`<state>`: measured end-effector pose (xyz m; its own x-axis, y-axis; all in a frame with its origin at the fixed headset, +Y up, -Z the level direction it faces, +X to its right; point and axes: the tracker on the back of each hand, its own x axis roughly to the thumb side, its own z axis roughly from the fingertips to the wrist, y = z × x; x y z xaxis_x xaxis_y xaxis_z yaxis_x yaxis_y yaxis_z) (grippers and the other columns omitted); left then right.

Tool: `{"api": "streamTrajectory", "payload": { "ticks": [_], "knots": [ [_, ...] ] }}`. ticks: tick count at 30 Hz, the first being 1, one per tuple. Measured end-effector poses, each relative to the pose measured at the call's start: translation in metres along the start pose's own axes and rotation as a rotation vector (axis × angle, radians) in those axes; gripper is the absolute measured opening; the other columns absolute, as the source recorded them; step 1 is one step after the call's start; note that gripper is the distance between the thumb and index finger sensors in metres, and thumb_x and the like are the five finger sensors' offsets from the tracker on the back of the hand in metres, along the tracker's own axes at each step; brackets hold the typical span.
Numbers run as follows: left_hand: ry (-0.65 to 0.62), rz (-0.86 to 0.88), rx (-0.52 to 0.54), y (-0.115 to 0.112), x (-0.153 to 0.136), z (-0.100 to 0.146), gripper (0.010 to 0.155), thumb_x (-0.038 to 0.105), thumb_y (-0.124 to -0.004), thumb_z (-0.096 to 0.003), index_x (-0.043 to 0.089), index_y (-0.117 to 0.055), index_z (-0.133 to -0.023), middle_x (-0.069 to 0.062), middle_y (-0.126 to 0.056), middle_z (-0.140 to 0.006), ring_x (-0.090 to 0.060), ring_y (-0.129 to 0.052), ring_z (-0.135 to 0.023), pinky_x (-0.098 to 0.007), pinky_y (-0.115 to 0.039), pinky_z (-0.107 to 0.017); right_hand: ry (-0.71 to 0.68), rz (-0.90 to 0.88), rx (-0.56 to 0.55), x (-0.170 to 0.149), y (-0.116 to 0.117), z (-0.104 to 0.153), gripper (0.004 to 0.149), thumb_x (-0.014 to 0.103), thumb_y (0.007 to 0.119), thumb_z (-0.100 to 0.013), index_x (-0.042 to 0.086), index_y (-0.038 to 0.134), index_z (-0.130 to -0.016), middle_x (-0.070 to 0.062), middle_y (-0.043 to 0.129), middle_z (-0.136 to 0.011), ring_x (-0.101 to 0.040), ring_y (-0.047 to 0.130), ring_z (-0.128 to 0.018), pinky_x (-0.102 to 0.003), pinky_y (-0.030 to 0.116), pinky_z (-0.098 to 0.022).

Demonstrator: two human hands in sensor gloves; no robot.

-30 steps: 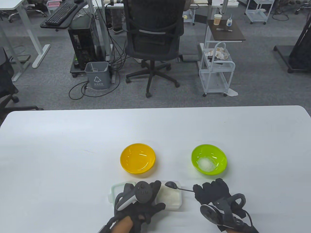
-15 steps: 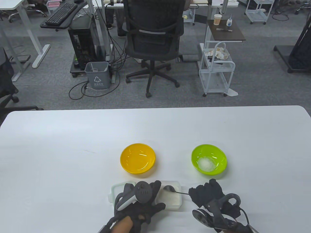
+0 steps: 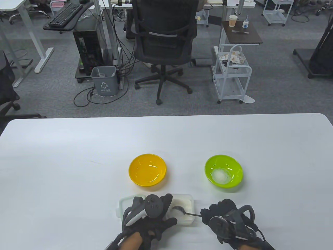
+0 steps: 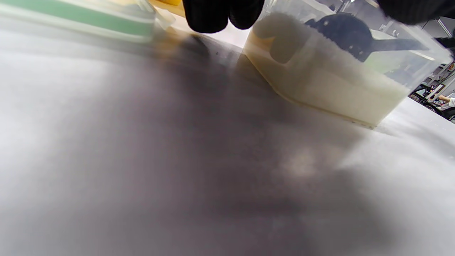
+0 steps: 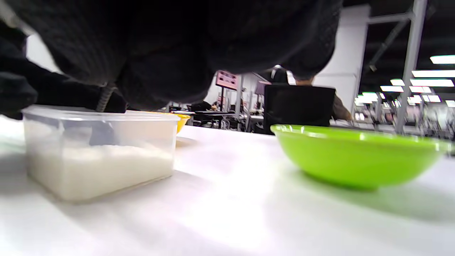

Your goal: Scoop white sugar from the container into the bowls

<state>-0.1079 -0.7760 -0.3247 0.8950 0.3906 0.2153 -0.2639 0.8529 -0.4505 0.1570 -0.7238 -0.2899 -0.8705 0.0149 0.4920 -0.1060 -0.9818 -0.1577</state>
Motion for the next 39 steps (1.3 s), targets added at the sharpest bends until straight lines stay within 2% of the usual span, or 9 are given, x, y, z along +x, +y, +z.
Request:
{"api": "streamTrajectory", "payload": {
  "ticks": [19, 31, 39],
  "knots": [
    [0.001, 0.001, 0.0, 0.0, 0.0, 0.0, 0.091, 0.074, -0.064, -0.0375, 0.046, -0.018, -0.111, 0.01, -0.035, -0.124, -0.024, -0.048, -0.12, -0.054, -0.033, -0.086, 0.491, -0.747, 0.357, -0.045, 0.04, 0.001, 0.037, 0.049, 0.08, -0.046, 0.03, 0.093, -0.074, -0.003, 0.1, -0.046, -0.02, 0.093, -0.023, -0.046, 0.075, -0.055],
    [0.001, 0.002, -0.001, 0.0, 0.0, 0.0, 0.091, 0.073, -0.063, -0.0375, 0.045, -0.018, -0.11, 0.01, -0.035, -0.124, -0.024, -0.048, -0.12, -0.054, -0.033, -0.086, 0.542, -0.901, 0.431, -0.051, 0.05, 0.004, 0.037, 0.049, 0.08, -0.046, 0.029, 0.092, -0.074, -0.003, 0.099, -0.047, -0.02, 0.093, -0.023, -0.046, 0.075, -0.055],
    [0.0, 0.003, 0.0, 0.0, 0.0, 0.001, 0.09, 0.073, -0.063, -0.0377, 0.045, -0.018, -0.11, 0.009, -0.035, -0.124, -0.024, -0.048, -0.12, -0.054, -0.032, -0.086, 0.56, -0.986, 0.426, -0.061, 0.047, 0.008, 0.037, 0.049, 0.08, -0.046, 0.029, 0.092, -0.075, -0.003, 0.099, -0.047, -0.02, 0.093, -0.024, -0.046, 0.075, -0.055]
  ]
}}
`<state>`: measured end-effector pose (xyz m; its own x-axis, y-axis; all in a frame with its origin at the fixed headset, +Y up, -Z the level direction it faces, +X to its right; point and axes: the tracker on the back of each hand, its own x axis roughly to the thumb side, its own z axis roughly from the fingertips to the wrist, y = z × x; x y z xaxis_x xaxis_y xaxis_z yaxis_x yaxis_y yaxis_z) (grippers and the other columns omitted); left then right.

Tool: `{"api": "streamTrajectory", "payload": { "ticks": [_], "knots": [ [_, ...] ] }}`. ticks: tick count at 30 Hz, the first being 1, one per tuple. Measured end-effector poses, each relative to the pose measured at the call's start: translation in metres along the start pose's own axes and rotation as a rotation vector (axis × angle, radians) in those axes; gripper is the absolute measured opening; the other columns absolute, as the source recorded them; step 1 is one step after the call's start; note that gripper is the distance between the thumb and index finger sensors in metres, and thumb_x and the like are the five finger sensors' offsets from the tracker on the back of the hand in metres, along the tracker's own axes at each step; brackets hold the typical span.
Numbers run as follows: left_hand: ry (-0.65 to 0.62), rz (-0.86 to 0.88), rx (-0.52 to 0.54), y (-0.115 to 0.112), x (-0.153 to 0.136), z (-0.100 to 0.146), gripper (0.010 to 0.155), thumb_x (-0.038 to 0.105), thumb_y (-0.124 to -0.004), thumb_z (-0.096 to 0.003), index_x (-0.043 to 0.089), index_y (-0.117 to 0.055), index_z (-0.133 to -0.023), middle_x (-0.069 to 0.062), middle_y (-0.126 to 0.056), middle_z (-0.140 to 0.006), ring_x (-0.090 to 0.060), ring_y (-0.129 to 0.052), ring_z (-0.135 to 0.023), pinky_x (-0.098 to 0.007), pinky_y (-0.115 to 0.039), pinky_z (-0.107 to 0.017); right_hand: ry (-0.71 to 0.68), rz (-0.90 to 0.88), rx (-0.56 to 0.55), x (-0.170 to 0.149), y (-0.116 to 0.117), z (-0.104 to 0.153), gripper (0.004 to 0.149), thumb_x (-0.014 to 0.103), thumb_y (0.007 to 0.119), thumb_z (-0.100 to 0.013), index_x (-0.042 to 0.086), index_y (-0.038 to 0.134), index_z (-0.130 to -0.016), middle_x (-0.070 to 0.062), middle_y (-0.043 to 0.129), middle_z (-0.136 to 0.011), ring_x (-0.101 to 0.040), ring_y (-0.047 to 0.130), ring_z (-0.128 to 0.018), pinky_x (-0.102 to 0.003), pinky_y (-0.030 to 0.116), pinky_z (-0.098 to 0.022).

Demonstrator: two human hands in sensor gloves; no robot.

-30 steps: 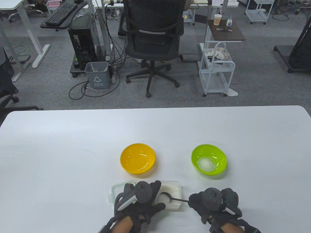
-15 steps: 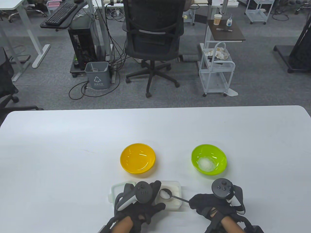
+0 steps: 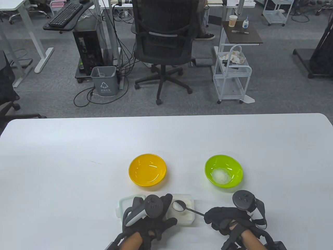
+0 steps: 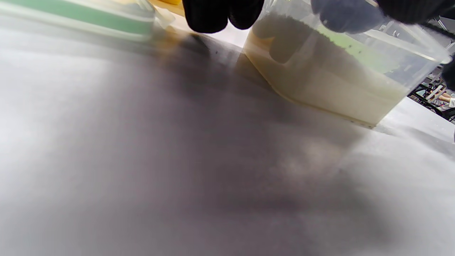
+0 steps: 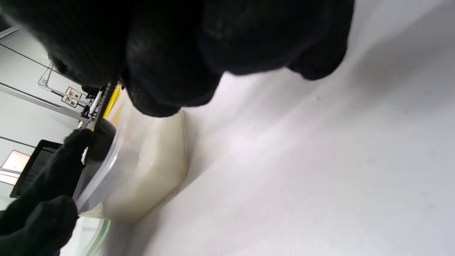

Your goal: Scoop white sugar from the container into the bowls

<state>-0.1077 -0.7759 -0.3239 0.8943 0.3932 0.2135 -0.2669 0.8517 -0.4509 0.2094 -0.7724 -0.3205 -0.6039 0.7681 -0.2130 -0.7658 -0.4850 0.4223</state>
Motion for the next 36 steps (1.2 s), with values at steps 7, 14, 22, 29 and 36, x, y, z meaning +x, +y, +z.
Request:
{"api": "streamTrajectory", "payload": {
  "ticks": [7, 14, 22, 29, 36],
  "knots": [
    [-0.001, 0.001, 0.0, 0.0, 0.0, 0.0, 0.09, 0.073, -0.063, -0.0376, 0.045, -0.018, -0.11, 0.009, -0.035, -0.124, -0.024, -0.048, -0.12, -0.054, -0.032, -0.086, -0.009, -0.07, -0.019, -0.003, -0.013, 0.003, 0.037, 0.049, 0.08, -0.046, 0.029, 0.092, -0.075, -0.003, 0.099, -0.047, -0.021, 0.093, -0.024, -0.046, 0.075, -0.055],
    [-0.001, 0.003, -0.001, 0.0, 0.0, 0.0, 0.09, 0.073, -0.063, -0.0376, 0.045, -0.017, -0.11, 0.009, -0.035, -0.124, -0.024, -0.047, -0.12, -0.054, -0.032, -0.086, 0.012, -0.143, -0.107, -0.014, -0.037, 0.004, 0.037, 0.049, 0.08, -0.046, 0.029, 0.092, -0.075, -0.003, 0.099, -0.048, -0.021, 0.093, -0.025, -0.046, 0.075, -0.056],
    [0.0, 0.003, -0.001, 0.0, -0.001, 0.0, 0.091, 0.073, -0.063, -0.0376, 0.045, -0.017, -0.11, 0.009, -0.036, -0.124, -0.024, -0.047, -0.12, -0.054, -0.032, -0.086, 0.096, -0.227, -0.266, -0.038, -0.069, 0.008, 0.037, 0.048, 0.079, -0.046, 0.029, 0.09, -0.077, -0.003, 0.098, -0.051, -0.02, 0.093, -0.027, -0.046, 0.074, -0.057],
    [-0.001, 0.004, -0.002, 0.0, -0.001, 0.0, 0.09, 0.073, -0.063, -0.0376, 0.045, -0.017, -0.11, 0.009, -0.036, -0.124, -0.024, -0.048, -0.12, -0.054, -0.032, -0.086, 0.152, -0.227, -0.4, -0.052, -0.086, 0.011, 0.039, 0.046, 0.081, -0.046, 0.029, 0.087, -0.081, -0.004, 0.097, -0.056, -0.02, 0.094, -0.031, -0.047, 0.072, -0.059],
    [-0.001, 0.003, -0.003, 0.0, -0.001, 0.0, 0.091, 0.073, -0.063, -0.0375, 0.045, -0.017, -0.11, 0.009, -0.036, -0.124, -0.024, -0.047, -0.12, -0.054, -0.032, -0.086, 0.171, -0.11, -0.537, -0.049, -0.09, 0.014, 0.041, 0.041, 0.08, -0.047, 0.031, 0.082, -0.087, -0.006, 0.092, -0.065, -0.022, 0.093, -0.04, -0.049, 0.069, -0.063]
  ]
}}
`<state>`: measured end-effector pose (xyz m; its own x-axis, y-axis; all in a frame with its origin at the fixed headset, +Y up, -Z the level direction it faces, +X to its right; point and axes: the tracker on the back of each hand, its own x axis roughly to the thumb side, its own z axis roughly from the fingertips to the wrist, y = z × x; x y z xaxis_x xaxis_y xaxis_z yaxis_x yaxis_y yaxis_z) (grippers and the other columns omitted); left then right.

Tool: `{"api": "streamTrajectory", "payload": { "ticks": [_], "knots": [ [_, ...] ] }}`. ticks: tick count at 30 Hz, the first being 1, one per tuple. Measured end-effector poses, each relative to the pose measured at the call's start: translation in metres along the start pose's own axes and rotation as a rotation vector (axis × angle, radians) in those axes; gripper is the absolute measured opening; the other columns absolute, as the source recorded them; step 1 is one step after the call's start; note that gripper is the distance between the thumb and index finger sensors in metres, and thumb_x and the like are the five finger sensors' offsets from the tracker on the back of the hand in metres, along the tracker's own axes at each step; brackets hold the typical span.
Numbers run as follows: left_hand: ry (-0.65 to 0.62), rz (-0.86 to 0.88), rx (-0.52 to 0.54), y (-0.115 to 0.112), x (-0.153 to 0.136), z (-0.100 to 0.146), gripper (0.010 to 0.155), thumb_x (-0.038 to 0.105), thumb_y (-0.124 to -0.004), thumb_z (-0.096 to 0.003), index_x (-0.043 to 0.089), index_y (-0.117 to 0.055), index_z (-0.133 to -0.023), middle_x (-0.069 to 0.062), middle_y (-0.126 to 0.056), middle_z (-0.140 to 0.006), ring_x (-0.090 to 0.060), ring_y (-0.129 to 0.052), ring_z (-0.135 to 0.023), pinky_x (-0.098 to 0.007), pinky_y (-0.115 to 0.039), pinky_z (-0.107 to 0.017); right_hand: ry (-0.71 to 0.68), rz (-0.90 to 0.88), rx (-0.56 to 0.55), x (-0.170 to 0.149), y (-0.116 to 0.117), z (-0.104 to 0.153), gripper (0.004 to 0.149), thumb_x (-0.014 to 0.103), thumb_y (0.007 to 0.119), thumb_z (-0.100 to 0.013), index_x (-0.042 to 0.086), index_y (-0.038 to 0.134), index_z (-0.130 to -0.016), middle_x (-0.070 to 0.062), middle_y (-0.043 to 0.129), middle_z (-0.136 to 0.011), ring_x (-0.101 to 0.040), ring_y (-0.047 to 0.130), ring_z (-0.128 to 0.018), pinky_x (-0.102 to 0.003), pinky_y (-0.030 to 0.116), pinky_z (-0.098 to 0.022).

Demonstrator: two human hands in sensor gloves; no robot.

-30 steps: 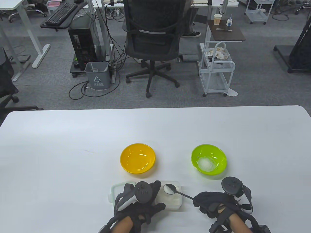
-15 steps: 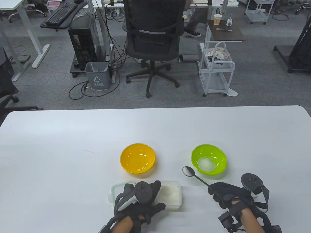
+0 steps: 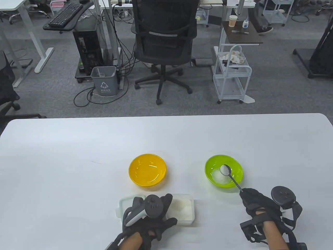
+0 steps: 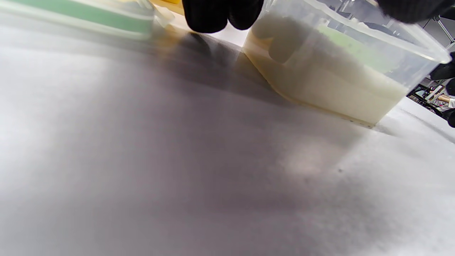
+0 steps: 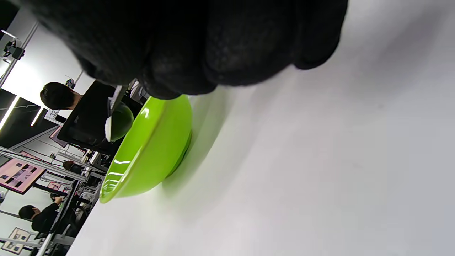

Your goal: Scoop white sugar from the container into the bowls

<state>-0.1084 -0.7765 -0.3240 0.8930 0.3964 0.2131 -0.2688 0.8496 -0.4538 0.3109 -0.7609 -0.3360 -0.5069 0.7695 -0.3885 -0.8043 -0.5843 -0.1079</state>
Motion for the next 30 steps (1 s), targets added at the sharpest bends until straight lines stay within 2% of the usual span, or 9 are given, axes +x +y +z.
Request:
{"api": "streamTrajectory", "payload": {
  "ticks": [5, 12, 16, 21, 30],
  "knots": [
    [0.0, 0.0, 0.0, 0.0, 0.0, 0.0, 0.091, 0.073, -0.063, -0.0376, 0.045, -0.017, -0.11, 0.009, -0.036, -0.124, -0.024, -0.047, -0.12, -0.054, -0.032, -0.086, -0.074, 0.146, -0.101, 0.009, 0.001, 0.005, 0.043, 0.038, 0.08, -0.047, 0.033, 0.08, -0.09, -0.007, 0.089, -0.071, -0.023, 0.092, -0.045, -0.051, 0.066, -0.065],
    [0.0, 0.0, -0.001, 0.0, 0.0, 0.0, 0.09, 0.073, -0.063, -0.0377, 0.045, -0.017, -0.11, 0.009, -0.036, -0.124, -0.024, -0.047, -0.12, -0.054, -0.032, -0.086, -0.242, 0.523, -0.295, 0.029, 0.01, 0.017, 0.046, 0.034, 0.078, -0.049, 0.04, 0.074, -0.094, -0.009, 0.081, -0.082, -0.025, 0.089, -0.055, -0.053, 0.06, -0.069],
    [0.0, -0.001, 0.0, 0.0, 0.0, 0.0, 0.091, 0.073, -0.063, -0.0376, 0.045, -0.017, -0.11, 0.009, -0.036, -0.124, -0.024, -0.048, -0.12, -0.054, -0.032, -0.086, -0.31, 0.681, -0.375, 0.036, 0.015, 0.022, 0.047, 0.033, 0.076, -0.05, 0.042, 0.071, -0.096, -0.009, 0.078, -0.085, -0.025, 0.087, -0.058, -0.054, 0.057, -0.071],
    [0.0, -0.002, 0.0, 0.0, 0.0, 0.0, 0.091, 0.073, -0.063, -0.0376, 0.045, -0.017, -0.11, 0.009, -0.036, -0.124, -0.024, -0.048, -0.12, -0.054, -0.032, -0.086, -0.344, 0.753, -0.396, 0.04, 0.02, 0.025, 0.048, 0.033, 0.076, -0.05, 0.043, 0.07, -0.097, -0.009, 0.078, -0.086, -0.026, 0.087, -0.06, -0.054, 0.056, -0.071],
    [0.003, -0.004, 0.007, 0.002, 0.0, 0.0, 0.09, 0.073, -0.065, -0.0374, 0.046, -0.02, -0.111, 0.009, -0.037, -0.124, -0.024, -0.049, -0.119, -0.054, -0.034, -0.086, -0.355, 0.713, -0.382, 0.039, 0.021, 0.025, 0.047, 0.035, 0.076, -0.05, 0.041, 0.071, -0.096, -0.009, 0.08, -0.084, -0.026, 0.088, -0.058, -0.054, 0.058, -0.071]
  ]
}}
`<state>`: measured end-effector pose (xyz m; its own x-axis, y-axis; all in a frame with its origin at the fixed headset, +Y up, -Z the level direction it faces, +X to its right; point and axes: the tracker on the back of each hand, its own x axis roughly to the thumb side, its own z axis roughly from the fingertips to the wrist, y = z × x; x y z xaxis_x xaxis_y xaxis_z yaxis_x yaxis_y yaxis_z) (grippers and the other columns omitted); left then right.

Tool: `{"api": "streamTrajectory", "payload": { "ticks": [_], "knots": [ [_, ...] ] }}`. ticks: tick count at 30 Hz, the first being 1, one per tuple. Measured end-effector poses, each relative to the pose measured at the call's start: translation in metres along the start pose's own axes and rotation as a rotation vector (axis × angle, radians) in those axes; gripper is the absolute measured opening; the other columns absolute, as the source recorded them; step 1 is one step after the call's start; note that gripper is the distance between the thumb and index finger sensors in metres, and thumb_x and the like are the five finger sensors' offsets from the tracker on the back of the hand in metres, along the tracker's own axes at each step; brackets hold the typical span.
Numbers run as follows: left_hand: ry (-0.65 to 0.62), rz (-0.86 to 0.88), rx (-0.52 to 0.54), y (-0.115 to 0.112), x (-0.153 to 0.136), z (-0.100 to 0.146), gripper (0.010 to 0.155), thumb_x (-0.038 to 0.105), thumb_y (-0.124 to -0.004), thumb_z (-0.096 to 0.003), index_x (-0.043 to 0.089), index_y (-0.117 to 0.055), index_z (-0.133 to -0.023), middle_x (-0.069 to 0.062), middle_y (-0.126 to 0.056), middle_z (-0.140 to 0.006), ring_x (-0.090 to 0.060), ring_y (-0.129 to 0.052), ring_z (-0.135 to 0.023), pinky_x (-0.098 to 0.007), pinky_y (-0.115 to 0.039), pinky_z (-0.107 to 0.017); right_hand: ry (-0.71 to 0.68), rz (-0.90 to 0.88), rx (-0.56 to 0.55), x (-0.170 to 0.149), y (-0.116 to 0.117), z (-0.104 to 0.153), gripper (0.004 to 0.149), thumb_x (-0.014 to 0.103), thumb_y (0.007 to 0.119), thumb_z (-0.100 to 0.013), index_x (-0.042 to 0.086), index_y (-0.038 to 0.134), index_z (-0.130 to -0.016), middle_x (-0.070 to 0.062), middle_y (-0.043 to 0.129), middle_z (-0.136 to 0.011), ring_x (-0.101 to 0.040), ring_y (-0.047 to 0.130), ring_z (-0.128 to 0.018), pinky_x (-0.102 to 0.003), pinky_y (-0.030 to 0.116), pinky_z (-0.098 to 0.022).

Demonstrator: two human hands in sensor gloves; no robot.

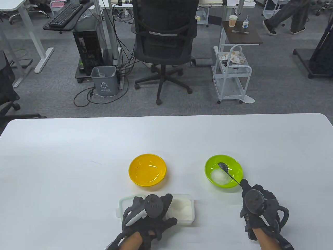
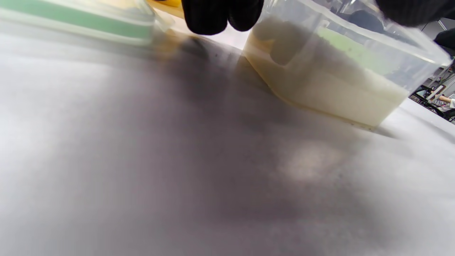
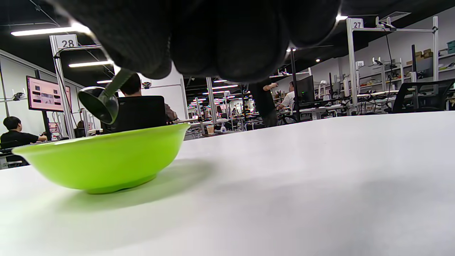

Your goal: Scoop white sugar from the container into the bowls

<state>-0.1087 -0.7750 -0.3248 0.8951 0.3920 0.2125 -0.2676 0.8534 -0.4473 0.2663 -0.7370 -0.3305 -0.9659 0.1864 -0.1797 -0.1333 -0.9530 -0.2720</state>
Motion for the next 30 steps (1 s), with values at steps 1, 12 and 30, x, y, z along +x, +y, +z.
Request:
{"api": "streamTrajectory", "payload": {
  "ticks": [1, 12, 30],
  "knots": [
    [0.0, 0.0, 0.001, 0.0, 0.0, 0.0, 0.09, 0.073, -0.065, -0.0373, 0.046, -0.021, -0.111, 0.008, -0.037, -0.124, -0.025, -0.049, -0.119, -0.054, -0.034, -0.086, -0.003, -0.004, 0.0, 0.001, 0.0, 0.0, 0.047, 0.035, 0.076, -0.05, 0.041, 0.071, -0.097, -0.009, 0.081, -0.084, -0.026, 0.088, -0.057, -0.054, 0.058, -0.07],
    [-0.019, 0.047, 0.108, 0.023, -0.001, 0.009, 0.086, 0.071, -0.067, -0.0383, 0.046, -0.029, -0.112, 0.004, -0.033, -0.124, -0.027, -0.049, -0.118, -0.054, -0.034, -0.086, -0.093, -0.241, 0.036, 0.036, -0.013, 0.013, 0.051, 0.035, 0.076, -0.049, 0.038, 0.067, -0.099, -0.006, 0.086, -0.079, -0.024, 0.092, -0.053, -0.052, 0.062, -0.069],
    [-0.101, 0.484, 0.12, 0.034, 0.002, 0.022, 0.067, 0.062, -0.062, -0.0467, 0.041, -0.054, -0.11, 0.011, -0.059, -0.119, -0.02, -0.071, -0.112, -0.052, -0.05, -0.085, -0.258, -0.85, 0.4, 0.141, 0.005, 0.054, 0.047, 0.031, 0.074, -0.05, 0.031, 0.067, -0.097, -0.005, 0.086, -0.089, -0.022, 0.096, -0.061, -0.051, 0.064, -0.069]
  ]
}}
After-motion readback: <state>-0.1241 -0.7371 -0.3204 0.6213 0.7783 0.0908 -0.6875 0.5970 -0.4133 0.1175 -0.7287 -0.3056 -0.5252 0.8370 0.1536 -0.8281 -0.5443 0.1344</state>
